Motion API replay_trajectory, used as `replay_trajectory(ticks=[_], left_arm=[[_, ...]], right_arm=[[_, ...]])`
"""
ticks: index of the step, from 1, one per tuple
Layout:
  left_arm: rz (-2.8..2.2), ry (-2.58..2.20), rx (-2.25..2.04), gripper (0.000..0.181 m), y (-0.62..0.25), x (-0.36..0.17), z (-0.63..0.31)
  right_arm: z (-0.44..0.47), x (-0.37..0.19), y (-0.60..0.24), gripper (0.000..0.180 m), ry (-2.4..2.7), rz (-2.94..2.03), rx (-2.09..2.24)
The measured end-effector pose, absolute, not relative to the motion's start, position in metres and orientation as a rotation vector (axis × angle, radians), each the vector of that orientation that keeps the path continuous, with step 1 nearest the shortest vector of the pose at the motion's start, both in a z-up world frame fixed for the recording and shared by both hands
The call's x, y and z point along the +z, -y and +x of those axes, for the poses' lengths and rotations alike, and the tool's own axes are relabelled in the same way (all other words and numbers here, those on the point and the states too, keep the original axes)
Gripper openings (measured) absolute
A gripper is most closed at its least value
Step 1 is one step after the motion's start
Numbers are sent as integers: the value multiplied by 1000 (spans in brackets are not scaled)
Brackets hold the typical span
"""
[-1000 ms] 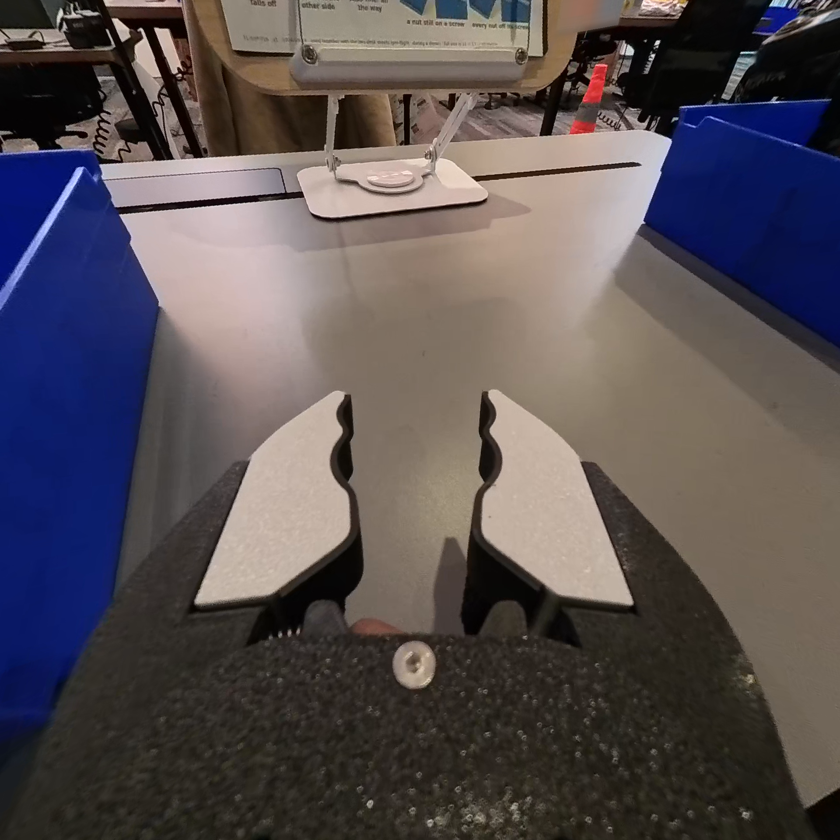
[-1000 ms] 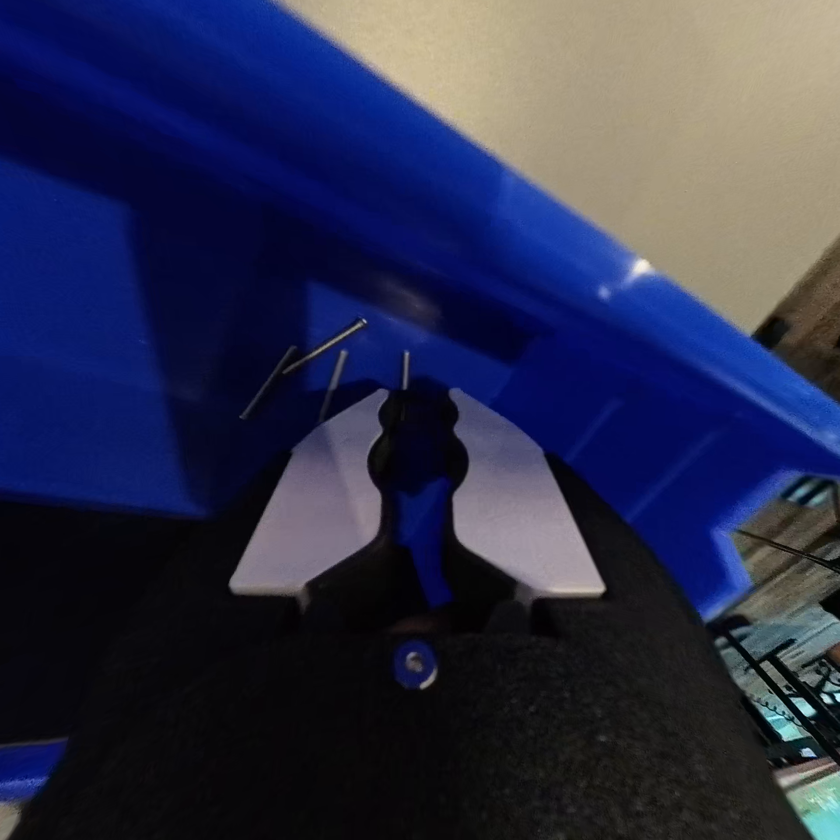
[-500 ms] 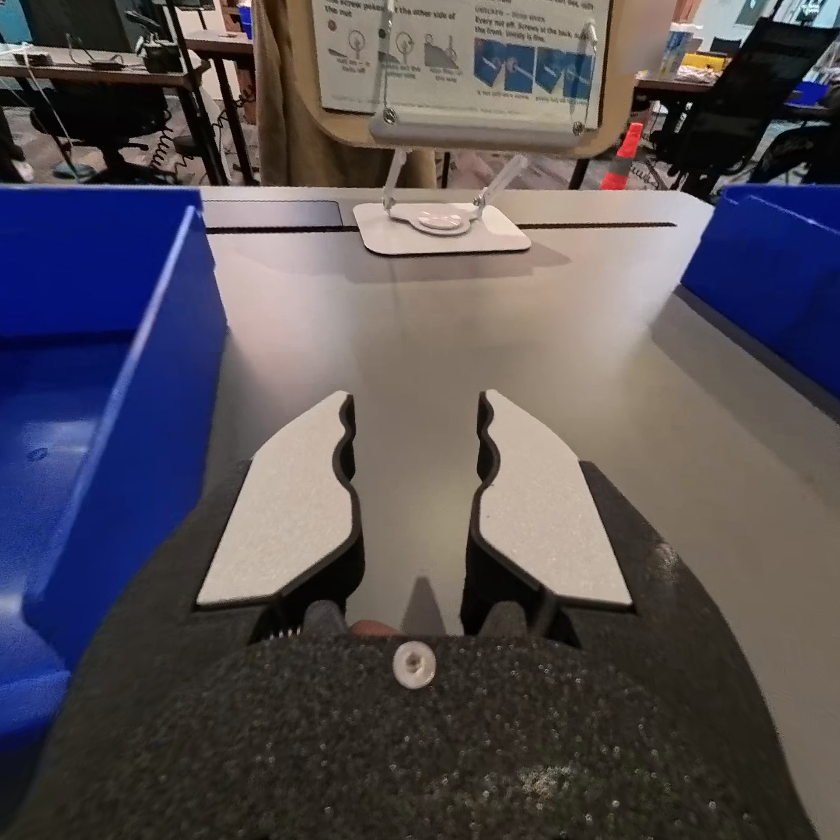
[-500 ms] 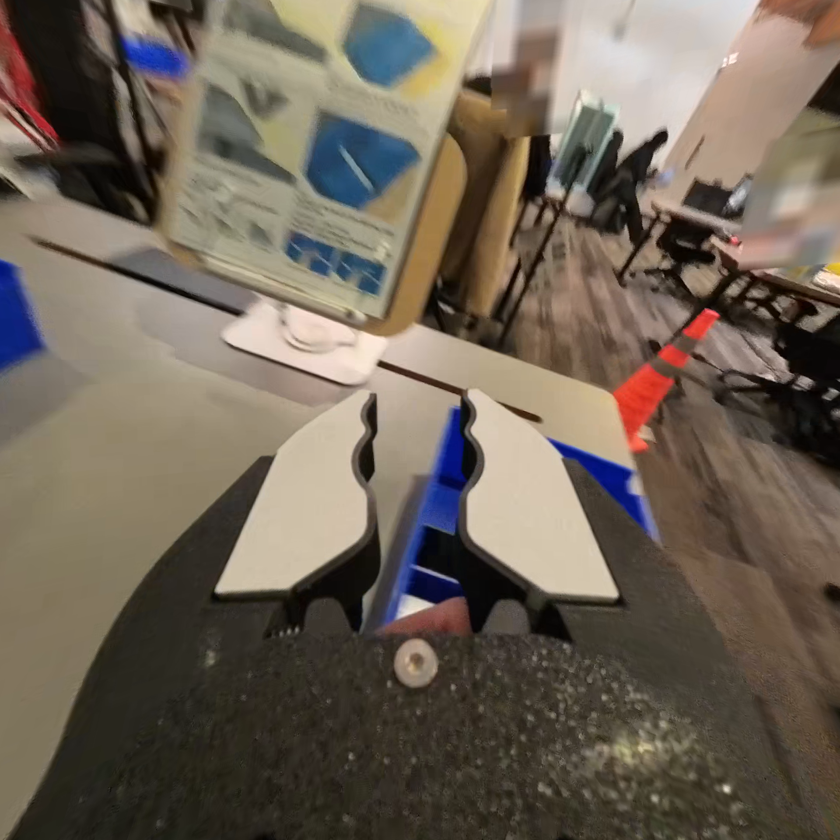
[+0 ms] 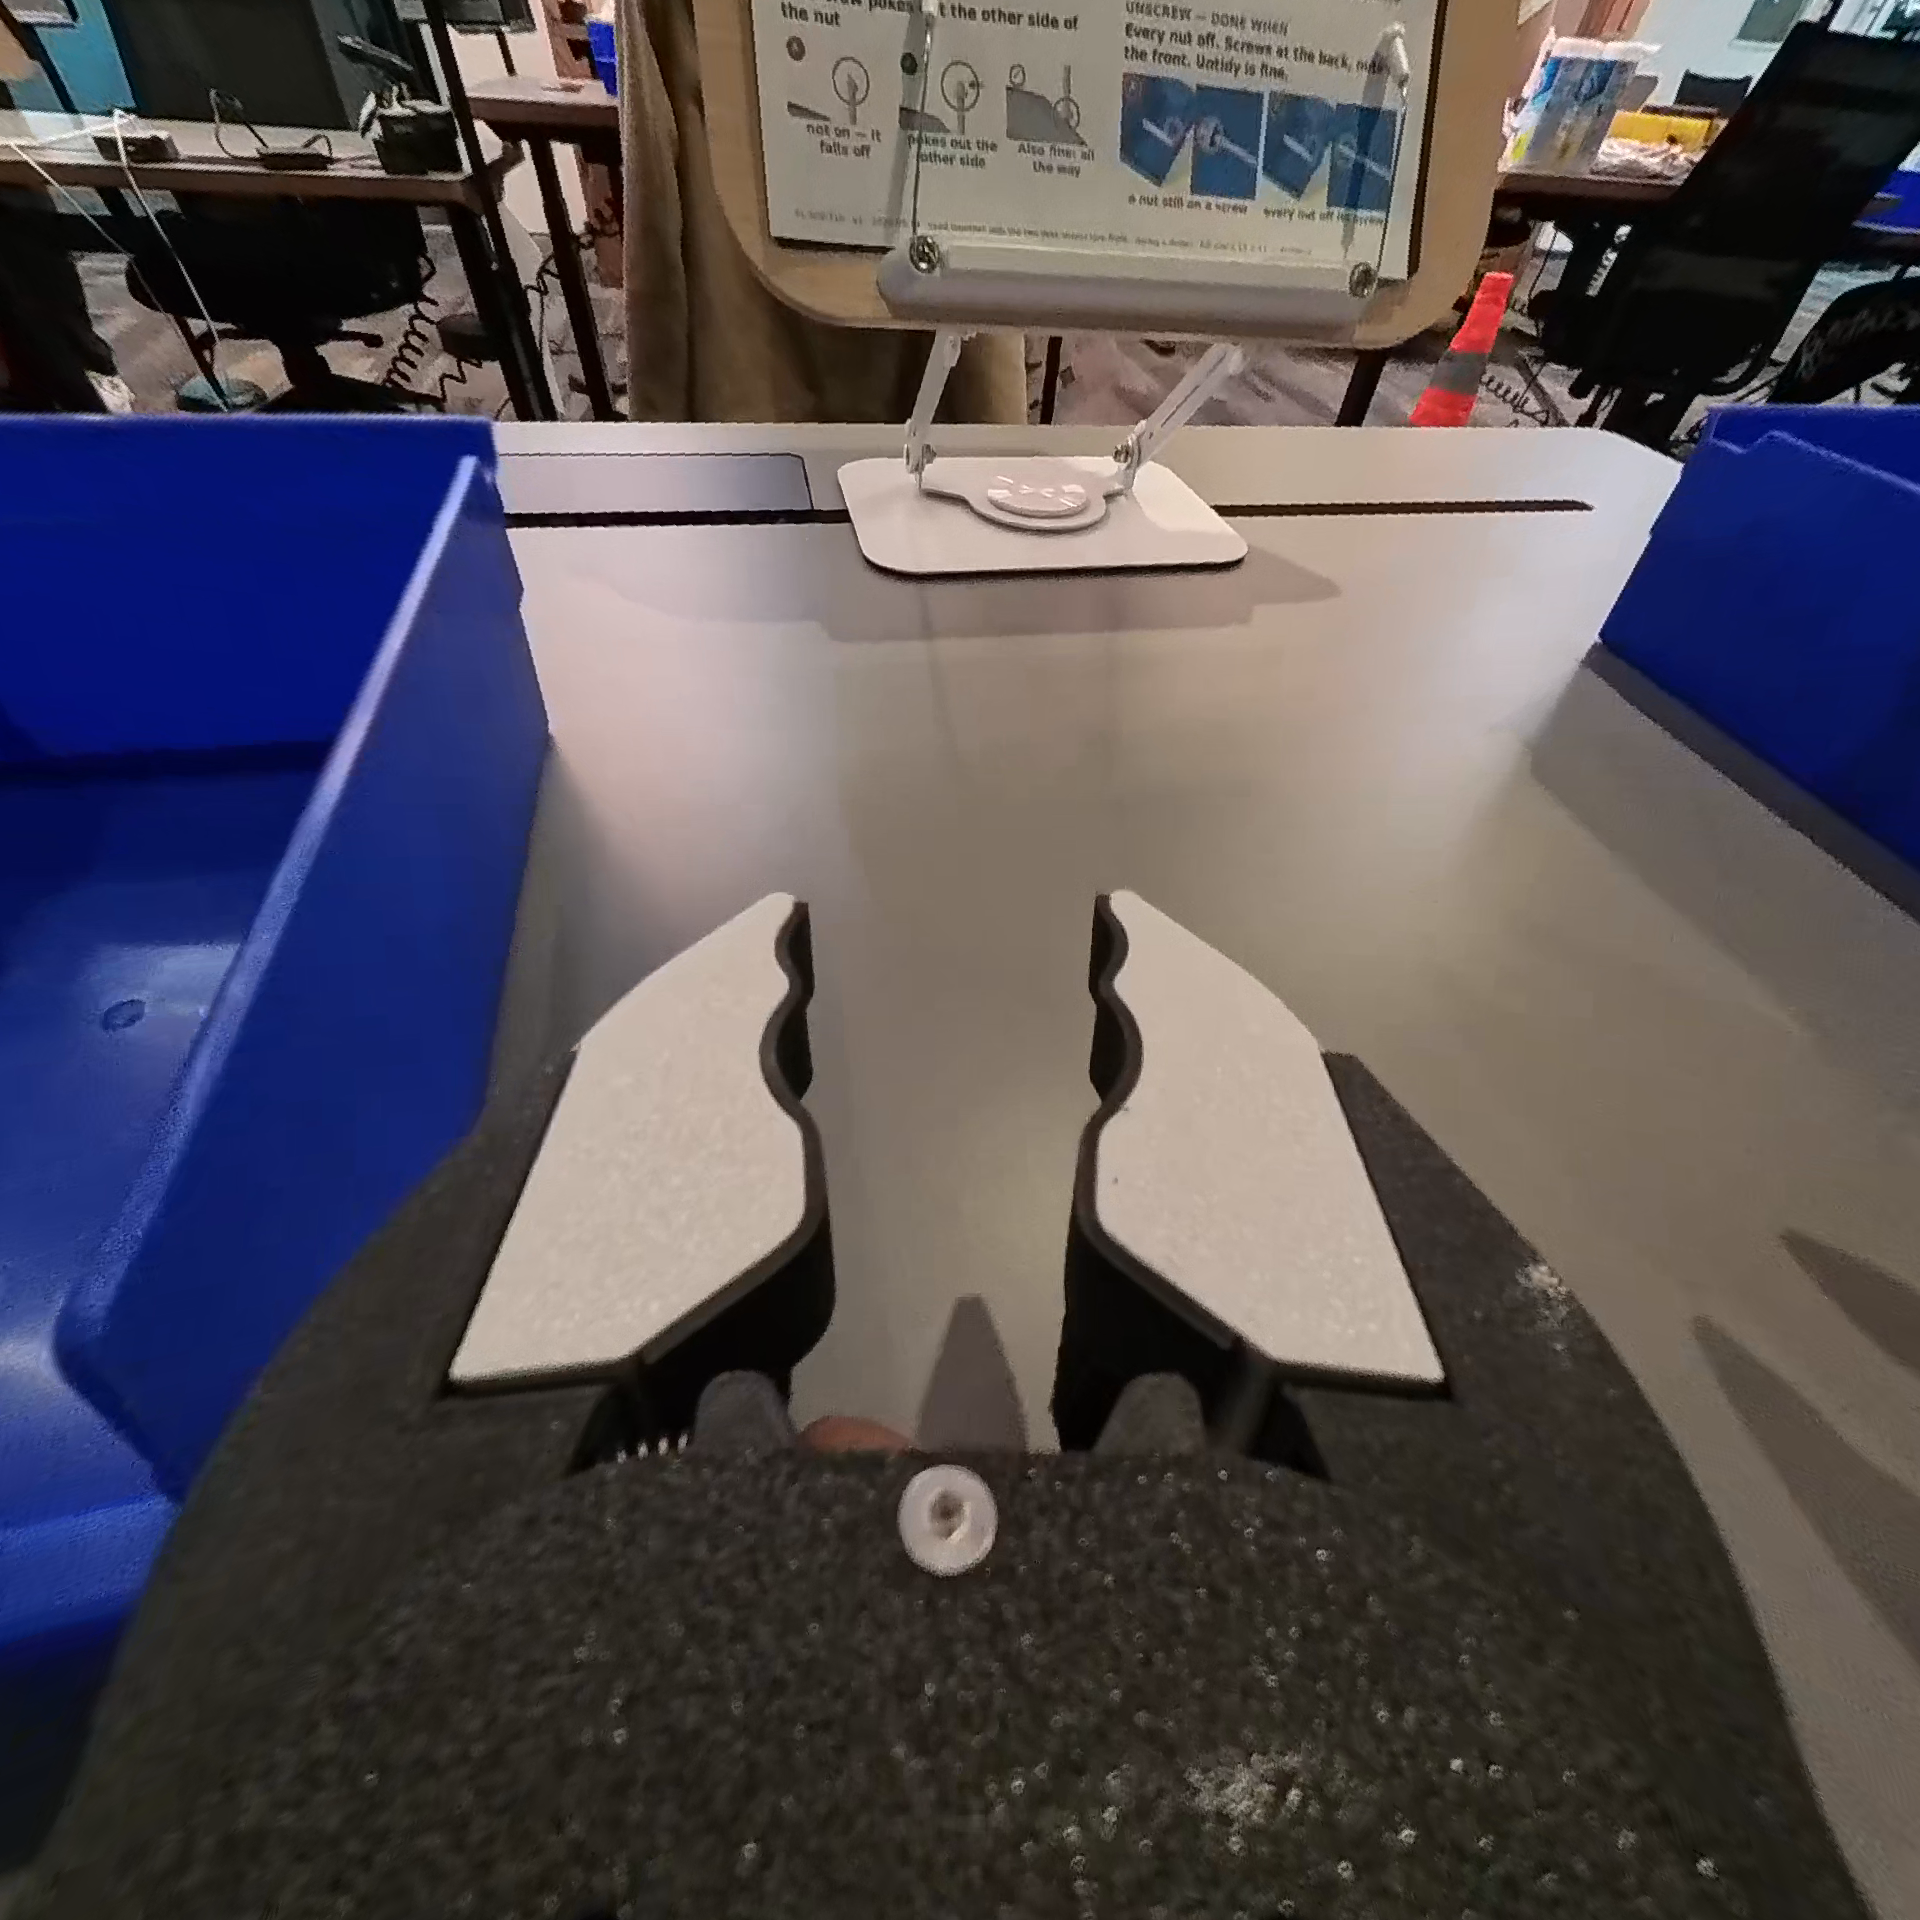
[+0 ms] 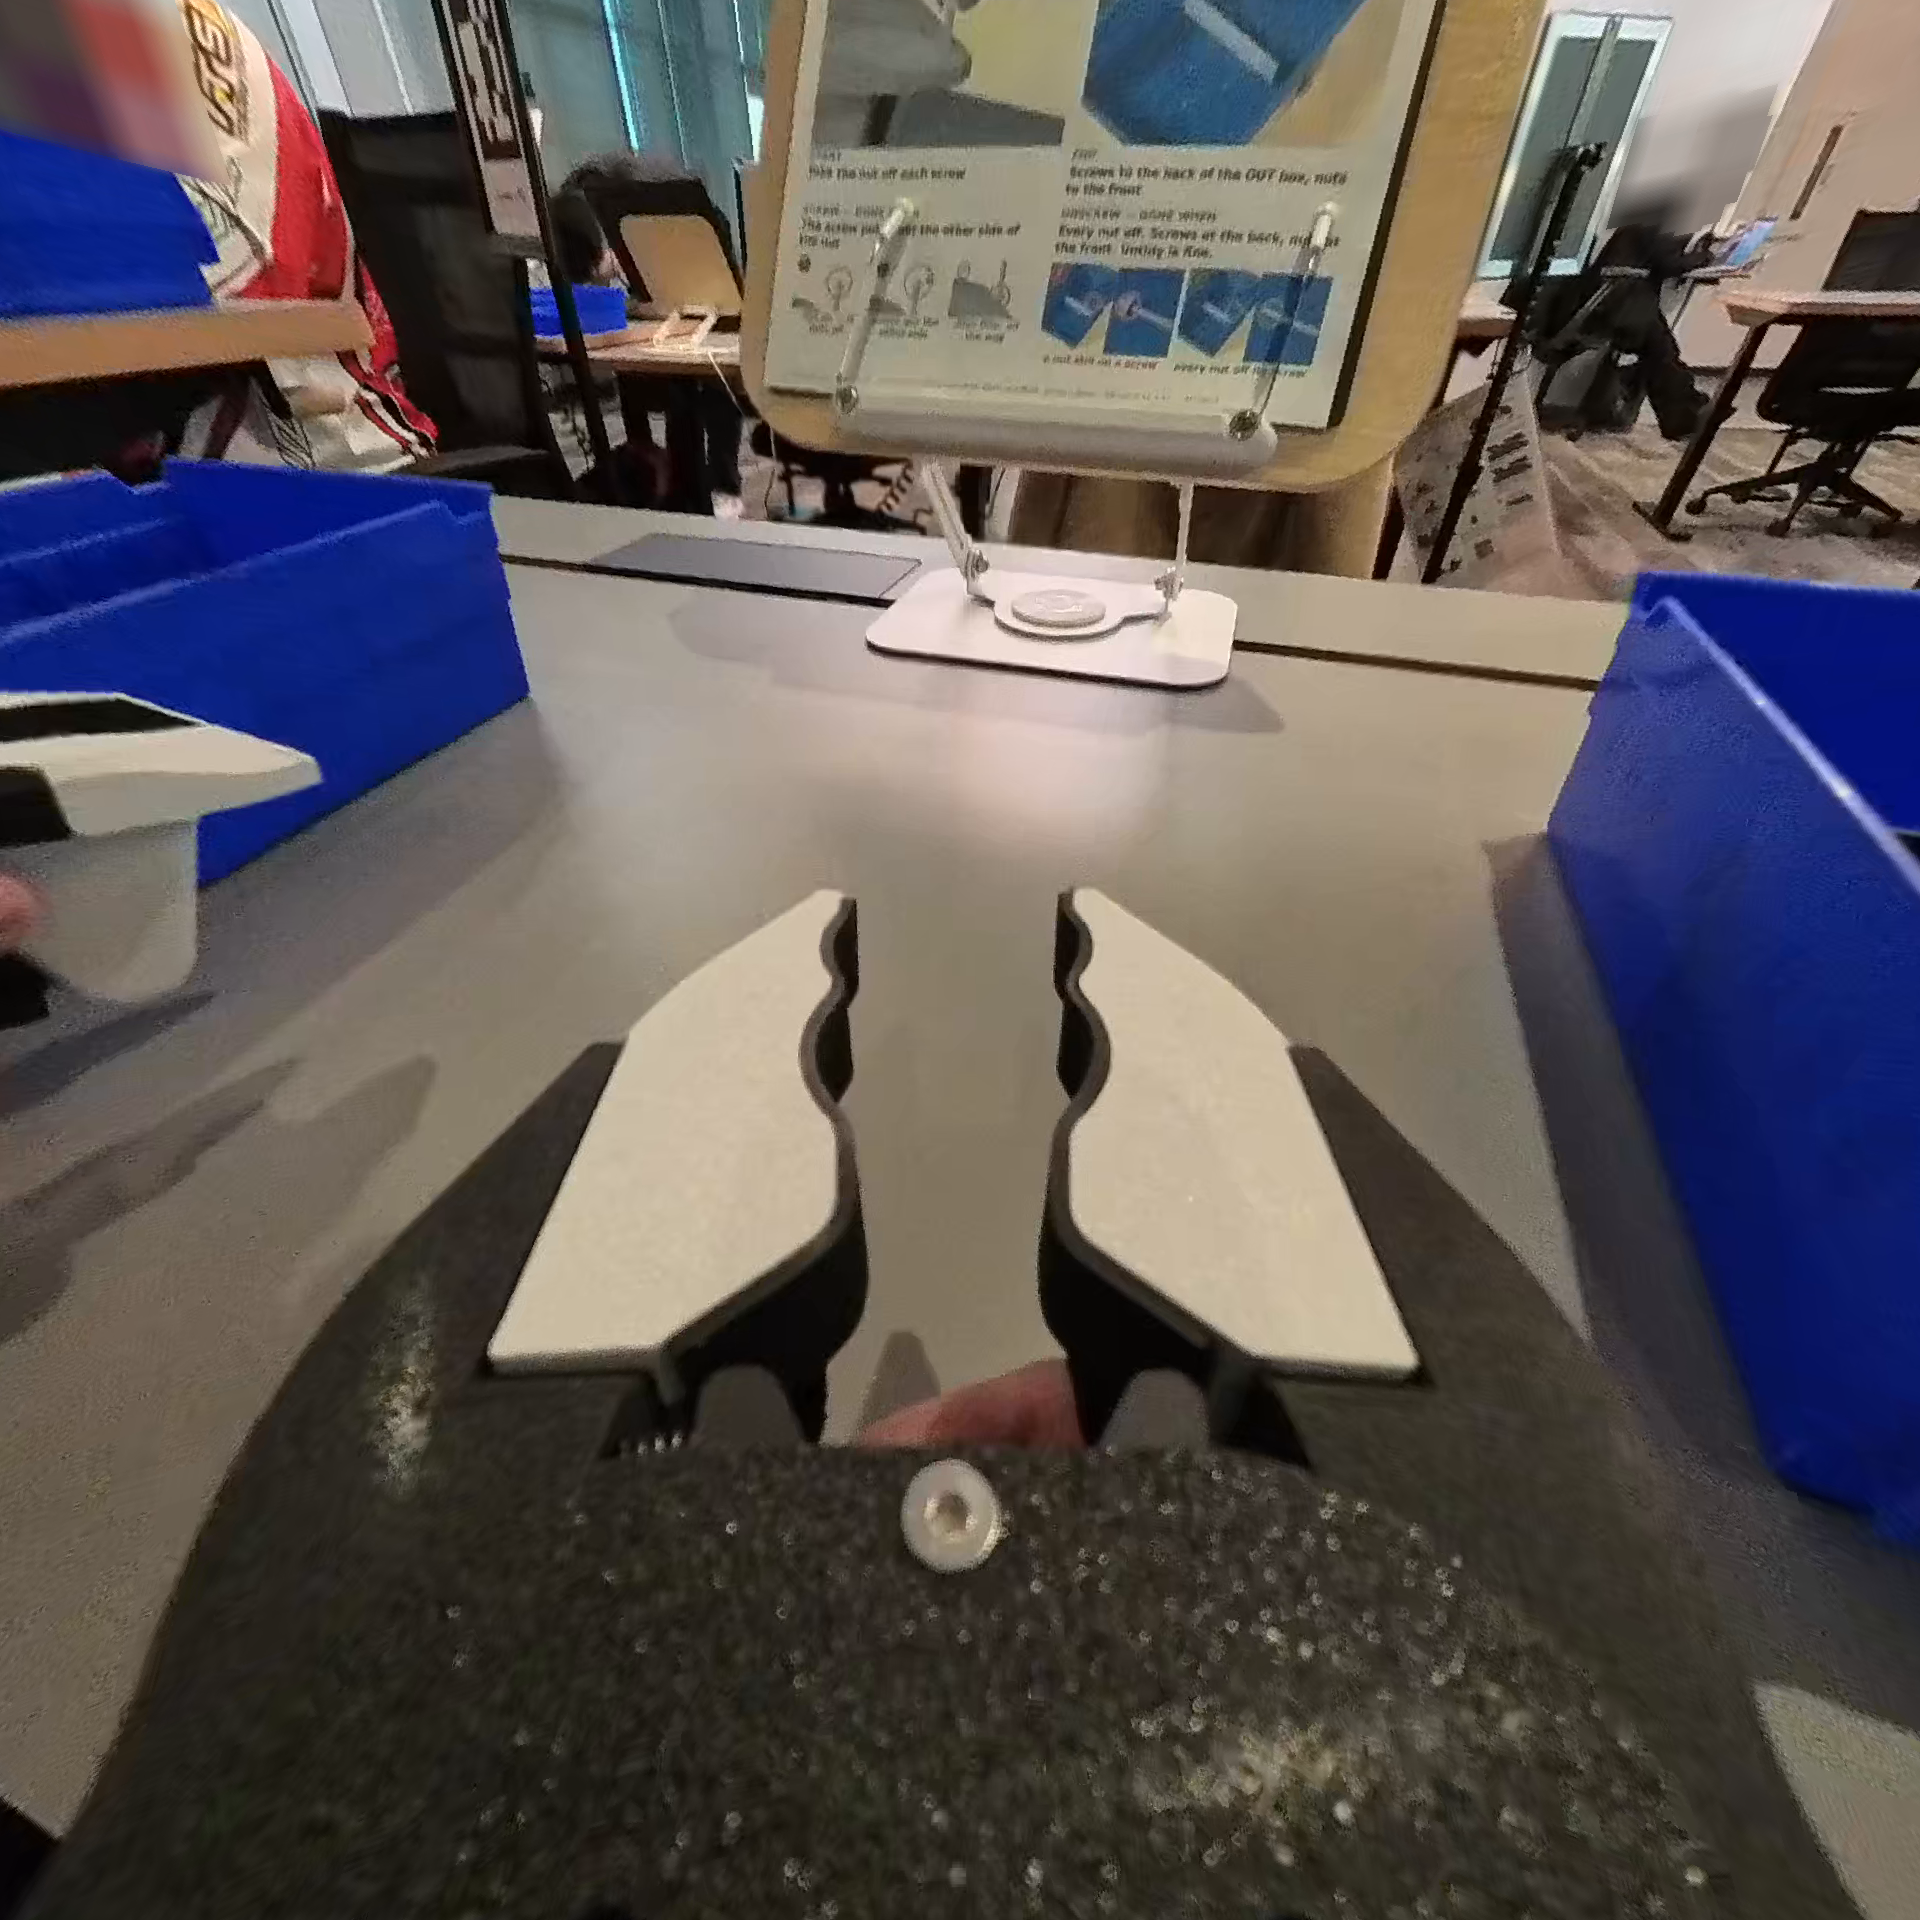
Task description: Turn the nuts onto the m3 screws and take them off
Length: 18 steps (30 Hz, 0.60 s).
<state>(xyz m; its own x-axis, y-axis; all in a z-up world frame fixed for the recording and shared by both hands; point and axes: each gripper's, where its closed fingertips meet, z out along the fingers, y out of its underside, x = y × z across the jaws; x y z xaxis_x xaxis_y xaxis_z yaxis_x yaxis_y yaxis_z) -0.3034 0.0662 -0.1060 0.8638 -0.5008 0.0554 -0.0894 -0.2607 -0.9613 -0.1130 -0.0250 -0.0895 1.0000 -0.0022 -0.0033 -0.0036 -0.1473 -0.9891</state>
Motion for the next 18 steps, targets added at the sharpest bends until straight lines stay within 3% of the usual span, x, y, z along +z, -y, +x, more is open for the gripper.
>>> replay_trajectory(ticks=[18], left_arm=[[-1837,-463,-426,50,-65,-118,-297]], right_arm=[[-106,-108,23,30,-16,-1779,26]])
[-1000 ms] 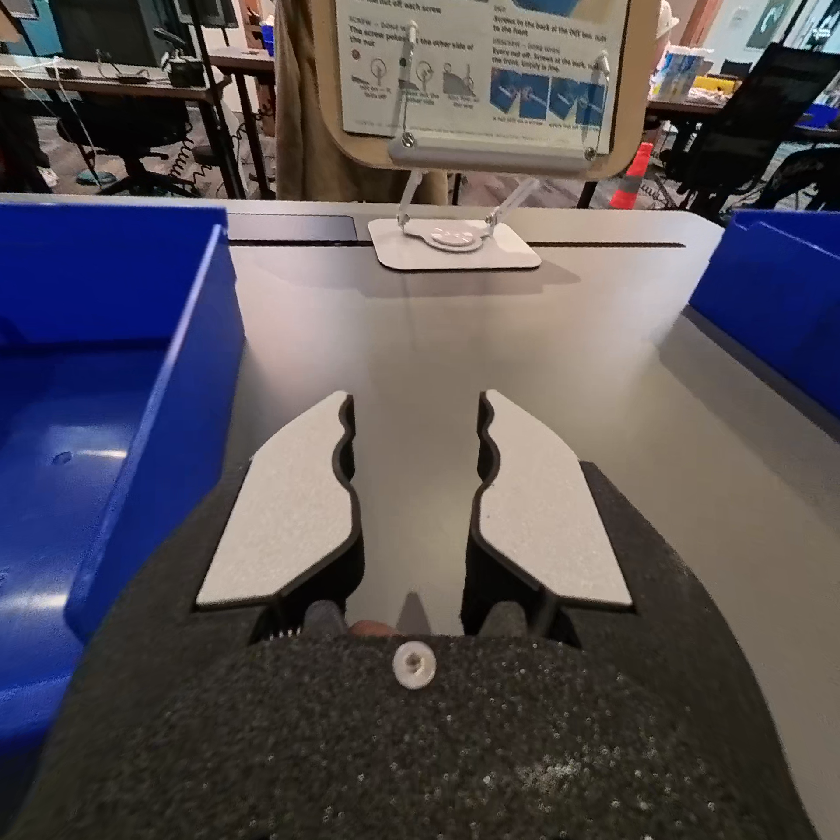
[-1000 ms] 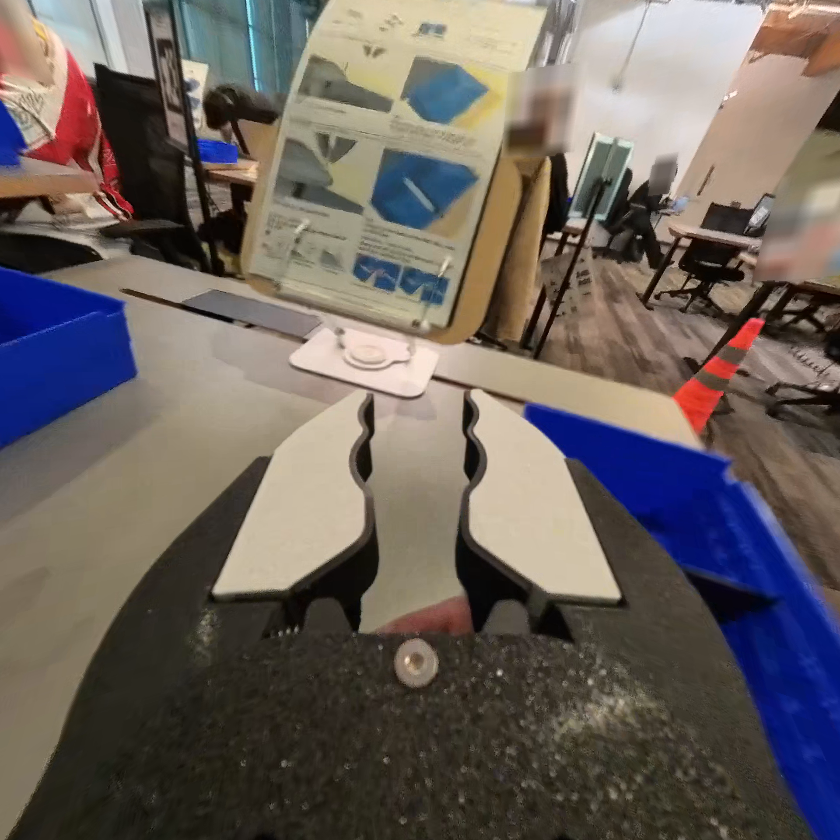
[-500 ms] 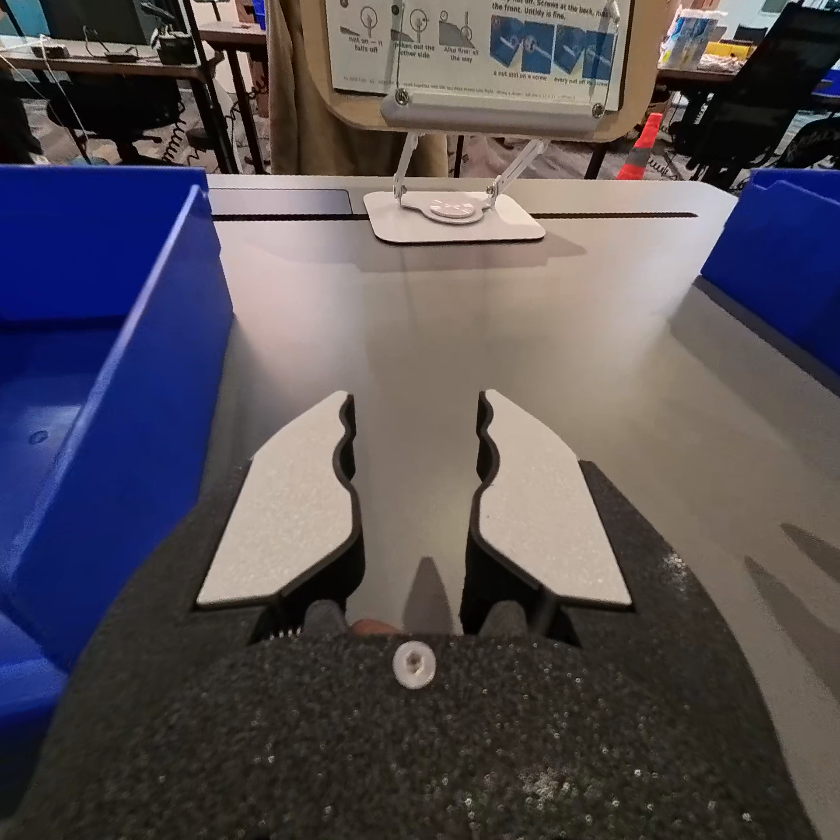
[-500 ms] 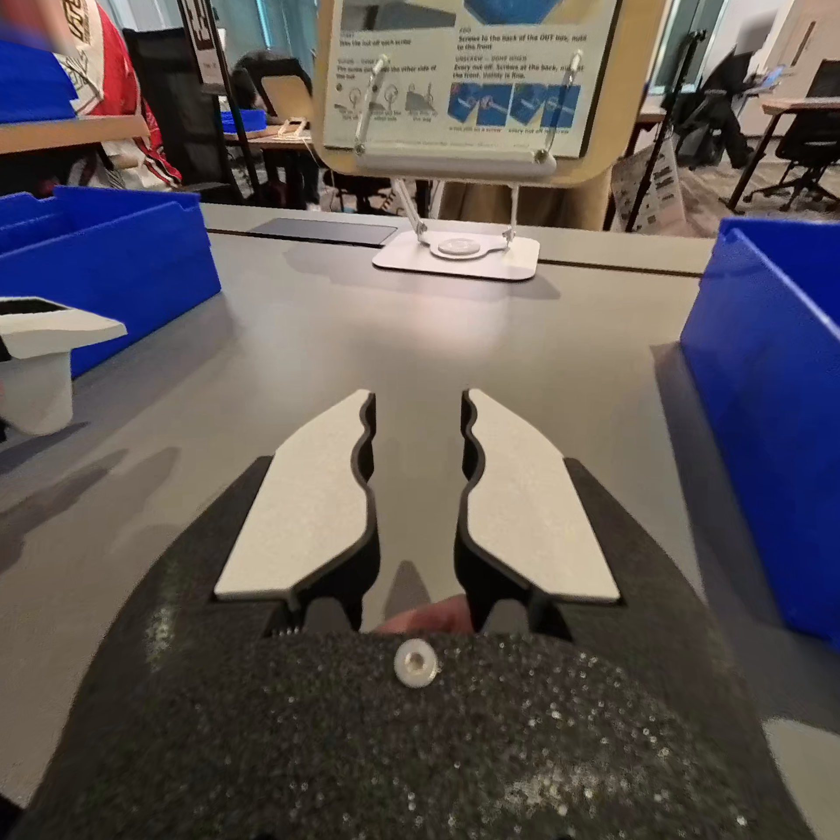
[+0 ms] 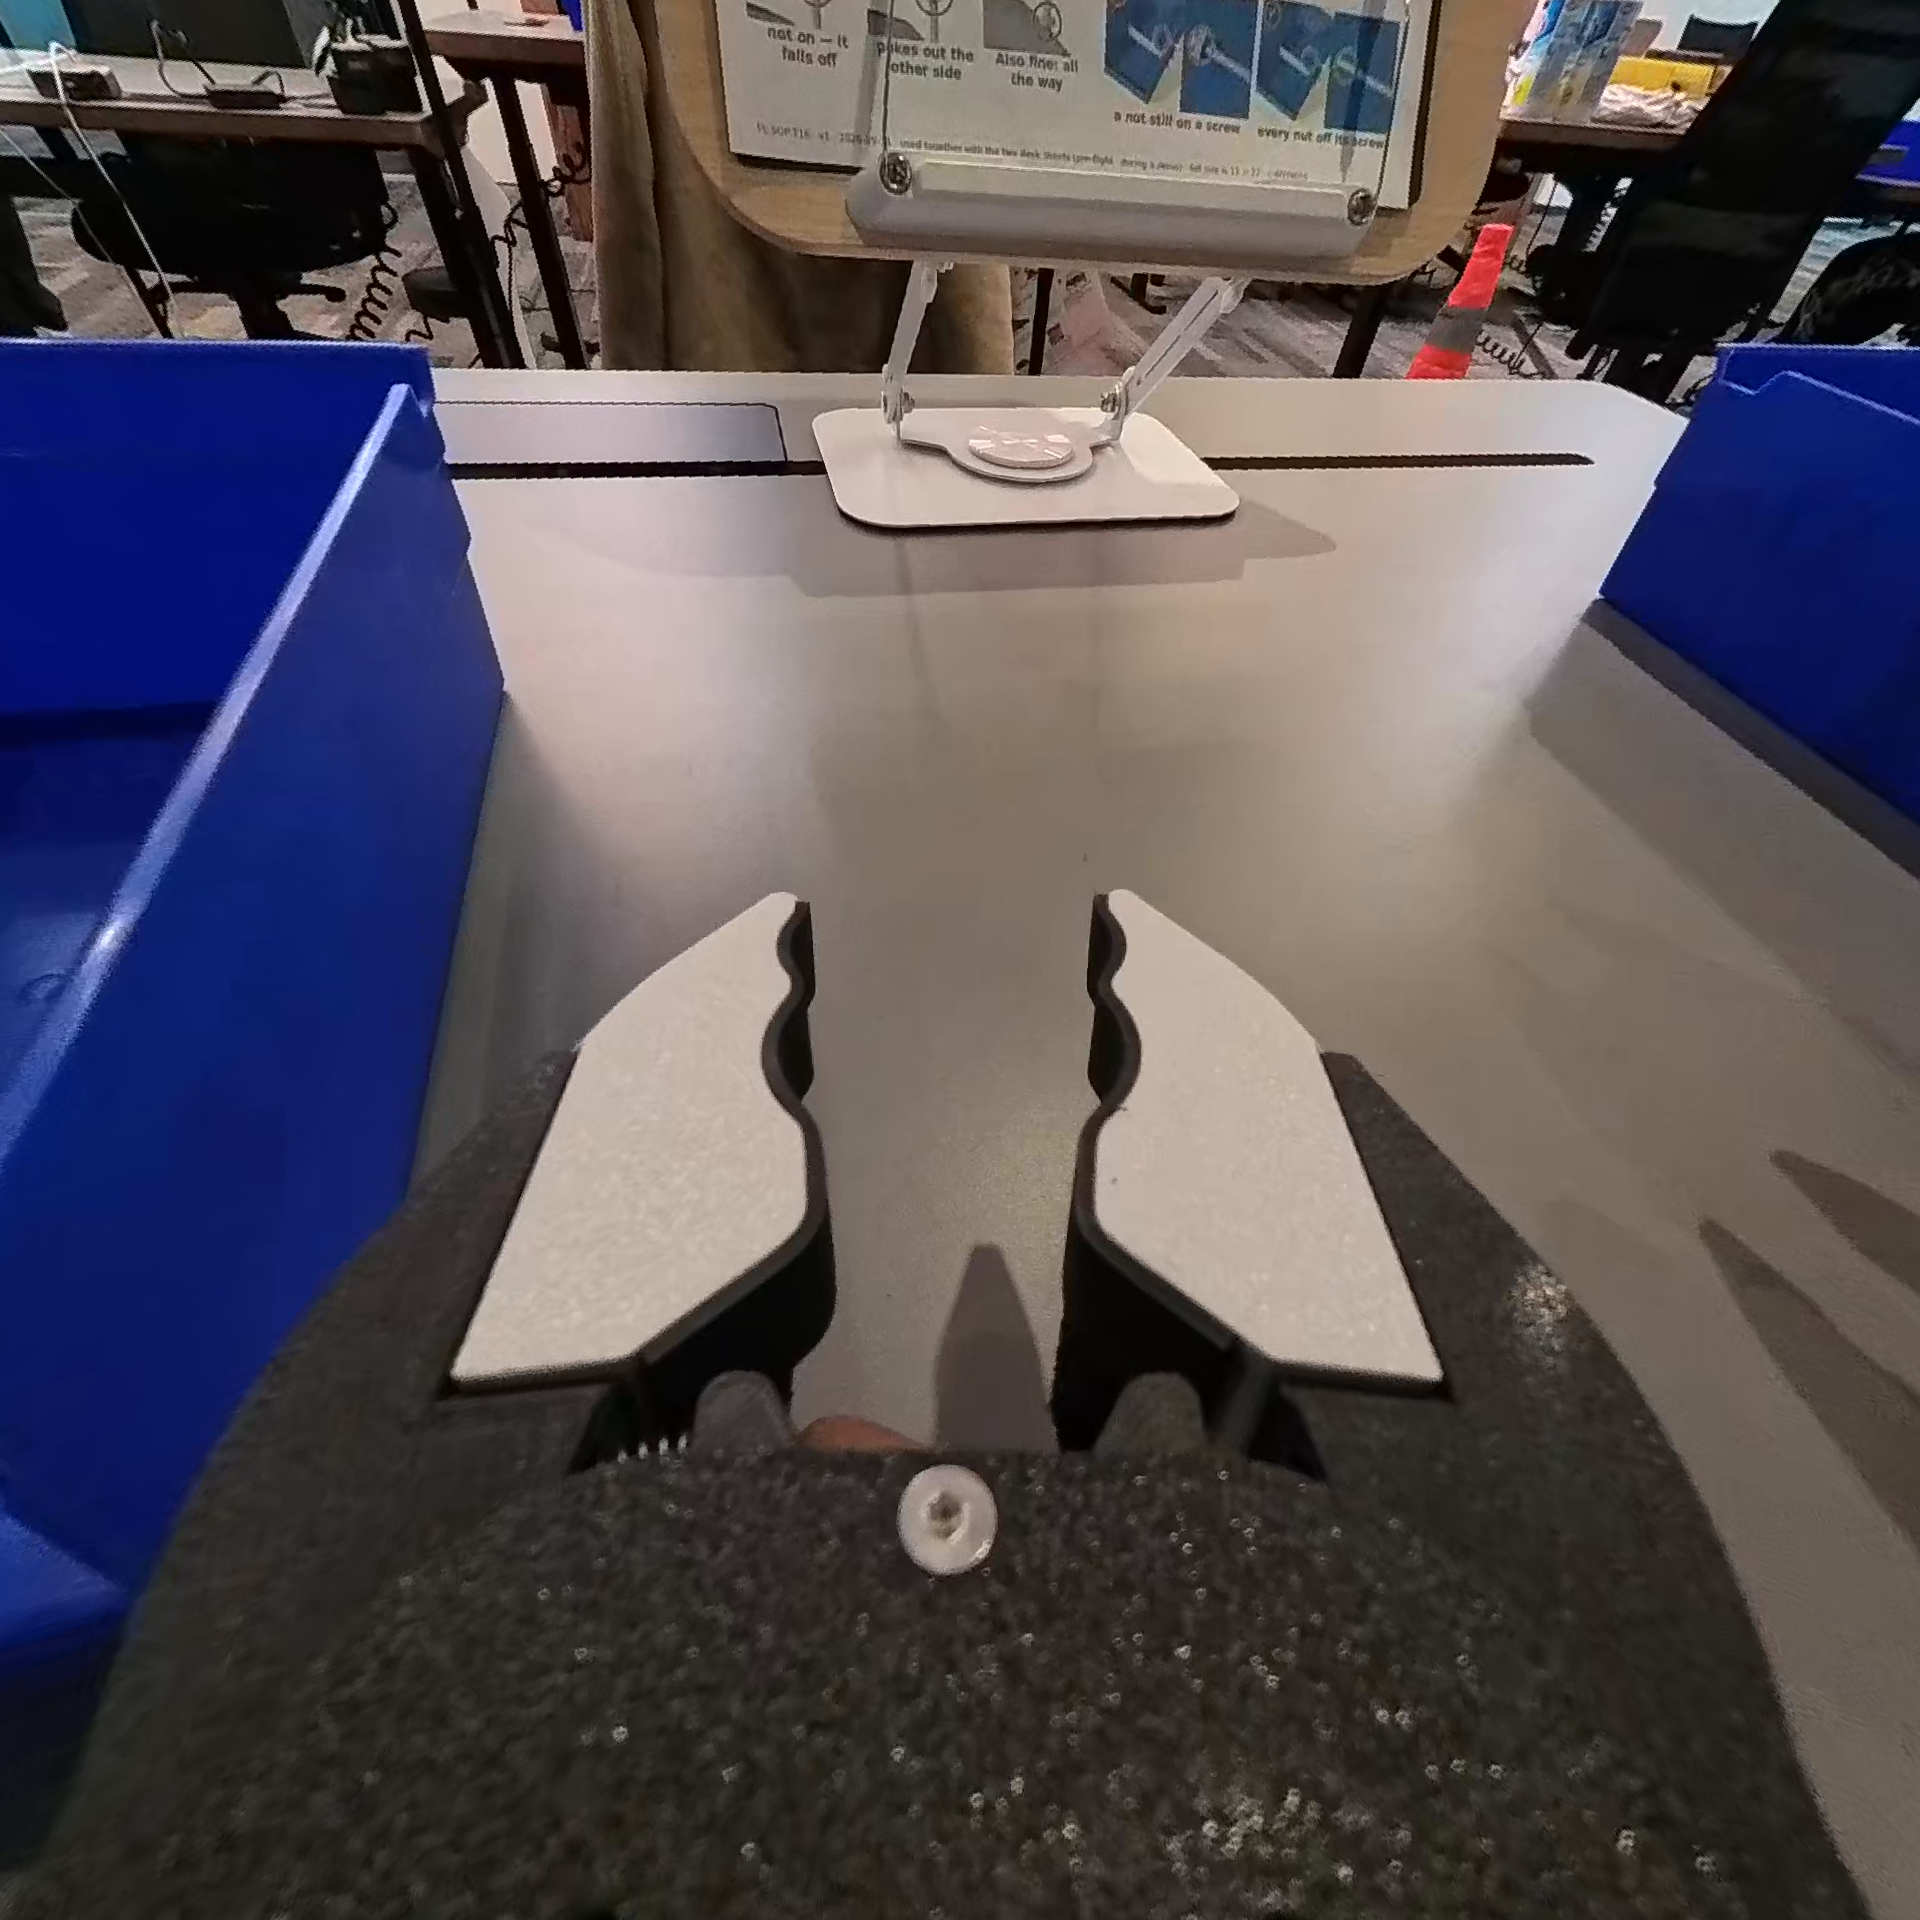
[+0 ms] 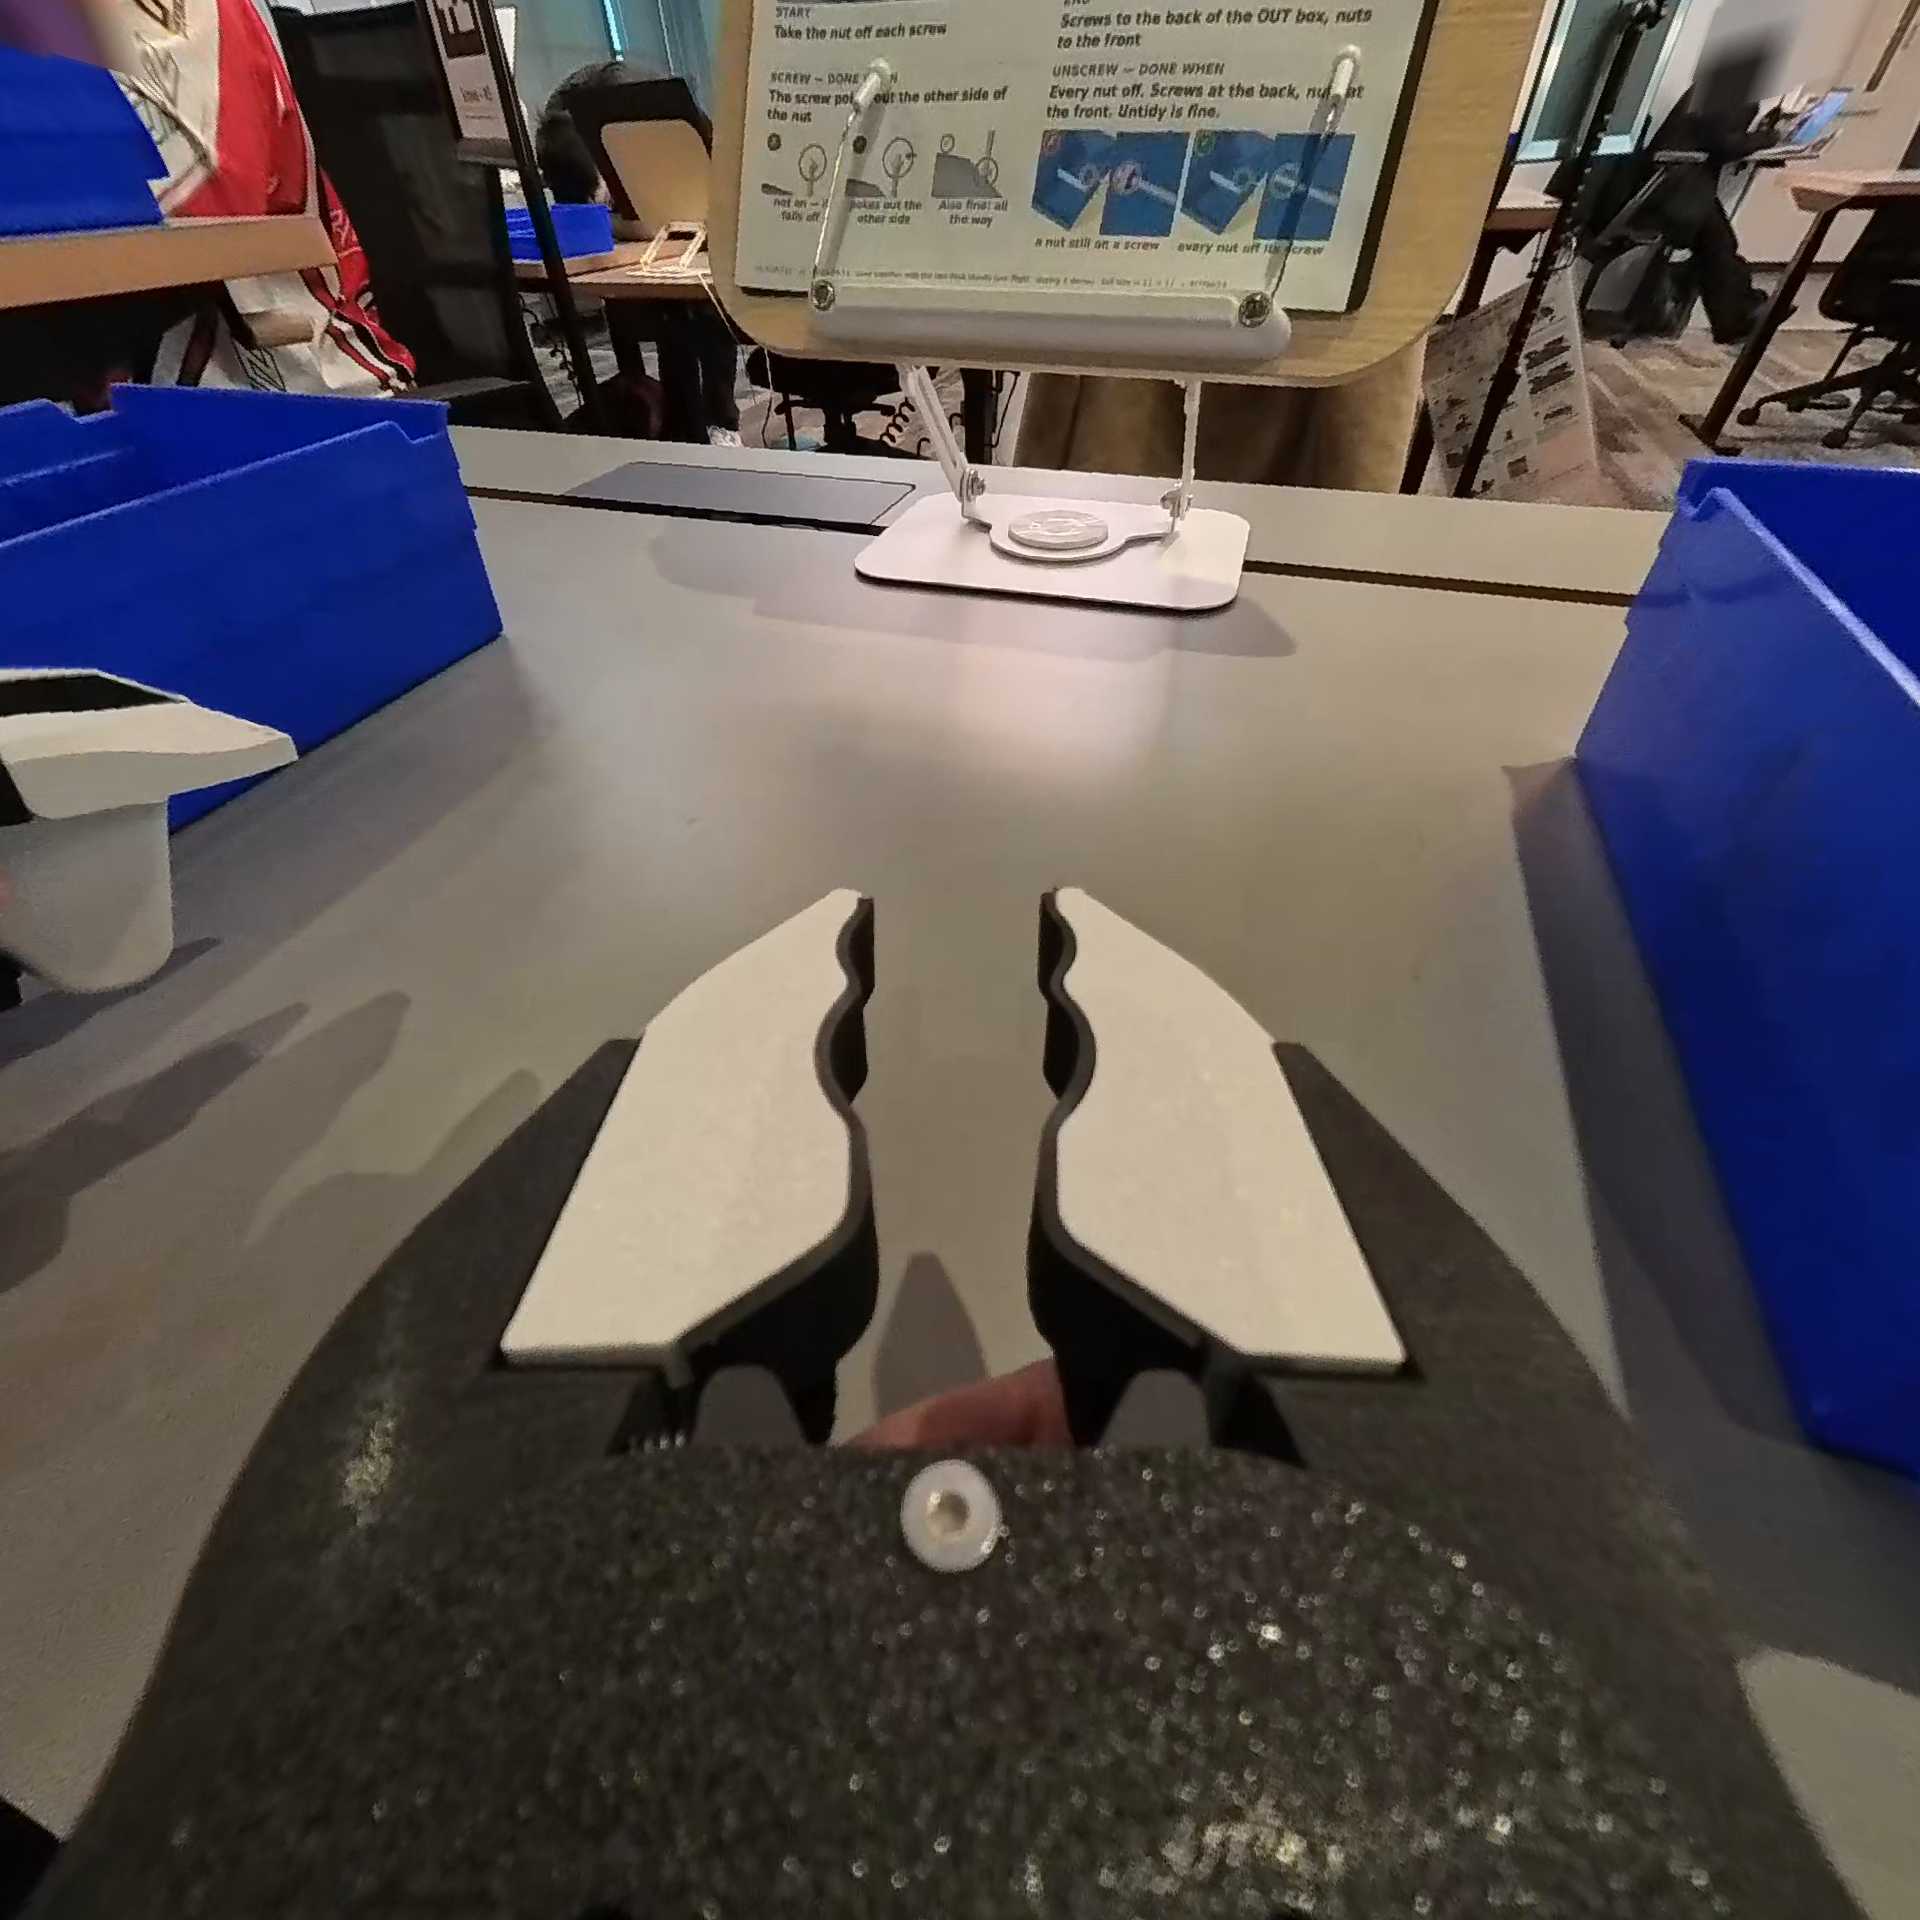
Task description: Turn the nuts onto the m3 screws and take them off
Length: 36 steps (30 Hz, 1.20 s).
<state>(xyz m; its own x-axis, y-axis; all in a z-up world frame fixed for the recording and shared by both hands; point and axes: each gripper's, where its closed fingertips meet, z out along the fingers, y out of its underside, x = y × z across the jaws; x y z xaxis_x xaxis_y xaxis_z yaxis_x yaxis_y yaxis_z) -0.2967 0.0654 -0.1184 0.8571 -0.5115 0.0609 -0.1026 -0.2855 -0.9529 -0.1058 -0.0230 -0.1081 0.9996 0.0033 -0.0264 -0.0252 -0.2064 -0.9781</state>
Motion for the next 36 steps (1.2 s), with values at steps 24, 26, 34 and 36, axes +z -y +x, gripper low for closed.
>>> replay_trajectory(ticks=[24,26,34,36], left_arm=[[-1867,-419,-332,48,-71,-122,-303],[-1872,-398,-322,43,-71,-121,-304],[-1835,-417,-242,43,-69,-115,-311],[-1806,-441,-184,43,-68,-115,-309]], right_arm=[[-321,-21,85,0,699,-1622,224],[-355,-30,94,0,817,-1638,186],[-386,-57,90,0,892,-1706,131],[-385,-57,89,0,879,-1707,120]])
